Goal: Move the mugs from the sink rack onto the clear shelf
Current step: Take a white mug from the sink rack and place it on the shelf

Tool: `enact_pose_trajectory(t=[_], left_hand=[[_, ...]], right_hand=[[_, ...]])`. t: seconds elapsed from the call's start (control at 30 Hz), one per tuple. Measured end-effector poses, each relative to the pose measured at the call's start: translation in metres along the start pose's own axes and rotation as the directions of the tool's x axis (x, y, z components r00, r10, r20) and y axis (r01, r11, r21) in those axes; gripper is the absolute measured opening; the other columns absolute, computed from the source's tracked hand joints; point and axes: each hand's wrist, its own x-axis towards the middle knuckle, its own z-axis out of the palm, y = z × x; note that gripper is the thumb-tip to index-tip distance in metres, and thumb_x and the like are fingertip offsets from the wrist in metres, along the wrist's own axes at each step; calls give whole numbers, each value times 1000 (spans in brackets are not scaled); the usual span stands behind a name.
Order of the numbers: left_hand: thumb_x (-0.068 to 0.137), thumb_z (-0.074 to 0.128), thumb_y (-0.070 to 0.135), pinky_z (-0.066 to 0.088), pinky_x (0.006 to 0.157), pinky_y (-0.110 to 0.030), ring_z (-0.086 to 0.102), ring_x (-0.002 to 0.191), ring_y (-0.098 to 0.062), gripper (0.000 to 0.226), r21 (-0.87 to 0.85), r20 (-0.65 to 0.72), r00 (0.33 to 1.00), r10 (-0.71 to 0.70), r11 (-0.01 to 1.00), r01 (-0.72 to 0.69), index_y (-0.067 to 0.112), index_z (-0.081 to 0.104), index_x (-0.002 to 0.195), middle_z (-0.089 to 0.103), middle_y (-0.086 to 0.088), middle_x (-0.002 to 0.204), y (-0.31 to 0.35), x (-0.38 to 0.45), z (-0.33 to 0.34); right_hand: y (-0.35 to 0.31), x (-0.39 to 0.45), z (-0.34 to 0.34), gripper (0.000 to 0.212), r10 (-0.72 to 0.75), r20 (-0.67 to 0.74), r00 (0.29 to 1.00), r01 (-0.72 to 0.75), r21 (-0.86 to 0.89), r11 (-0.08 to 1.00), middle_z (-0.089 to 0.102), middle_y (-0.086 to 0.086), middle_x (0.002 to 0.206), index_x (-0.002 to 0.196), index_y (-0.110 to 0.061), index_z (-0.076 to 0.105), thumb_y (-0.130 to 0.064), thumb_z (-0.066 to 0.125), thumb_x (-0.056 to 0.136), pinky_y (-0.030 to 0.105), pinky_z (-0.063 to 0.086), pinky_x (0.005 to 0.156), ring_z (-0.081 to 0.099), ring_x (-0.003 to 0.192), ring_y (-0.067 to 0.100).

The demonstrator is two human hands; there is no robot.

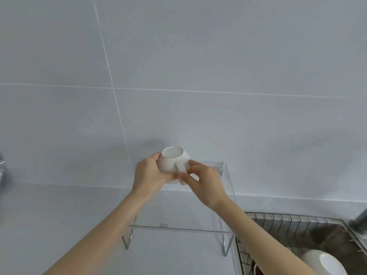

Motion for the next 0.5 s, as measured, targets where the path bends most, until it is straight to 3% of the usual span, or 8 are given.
enact_pose_trajectory(t=[0.07, 0.17, 0.27, 0.33, 0.43, 0.5], left_hand=[[51, 86, 36, 40, 62, -26, 55, 71, -19, 52, 19, -26, 999, -45, 999, 45, 14, 65, 92, 64, 2, 75, -18, 7, -10], [50, 87, 36, 41, 65, -25, 61, 81, -22, 54, 36, -57, 993, -103, 994, 105, 16, 65, 96, 69, -1, 84, -45, 19, -17], [51, 86, 37, 41, 66, -24, 62, 83, -21, 57, 32, -60, 992, -112, 993, 114, 19, 64, 100, 69, 0, 87, -61, 27, -14], [51, 86, 37, 40, 66, -23, 61, 83, -20, 60, 27, -64, 991, -119, 992, 121, 18, 63, 103, 67, 1, 87, -67, 31, -11], [51, 86, 37, 41, 68, -26, 58, 83, -22, 64, 45, -72, 991, -113, 992, 117, 16, 61, 107, 67, -1, 90, -73, 36, -7], [50, 86, 37, 42, 69, -27, 58, 83, -24, 66, 56, -81, 991, -108, 992, 112, 15, 60, 107, 68, -3, 92, -75, 37, -5]], right_hand=[[0, 13, 22, 27, -5, 44, 999, 4, 7, 1000, 47, -9, 67, 70, -9, 66, -29, 58, 87, 18, 31, 52, 42, 55, 9], [5, 30, 51, 27, 12, 114, 993, -16, 32, 999, 60, -2, 84, 73, -9, 68, -30, 58, 86, 21, 32, 57, 46, 62, 11], [15, 42, 66, 25, 42, 159, 986, -46, 21, 999, 62, 2, 92, 74, -11, 69, -30, 59, 86, 15, 34, 58, 48, 62, 3], [21, 47, 71, 23, 63, 188, 980, -70, 27, 997, 66, 2, 106, 76, -14, 71, -31, 60, 86, 12, 37, 65, 56, 76, -1], [25, 50, 75, 23, 80, 171, 982, -90, 52, 995, 66, 8, 111, 78, -10, 71, -29, 61, 85, 34, 46, 75, 61, 93, 31], [24, 50, 75, 21, 86, 151, 985, -98, 76, 992, 64, 12, 114, 79, -8, 72, -26, 62, 84, 43, 47, 84, 59, 99, 35]])
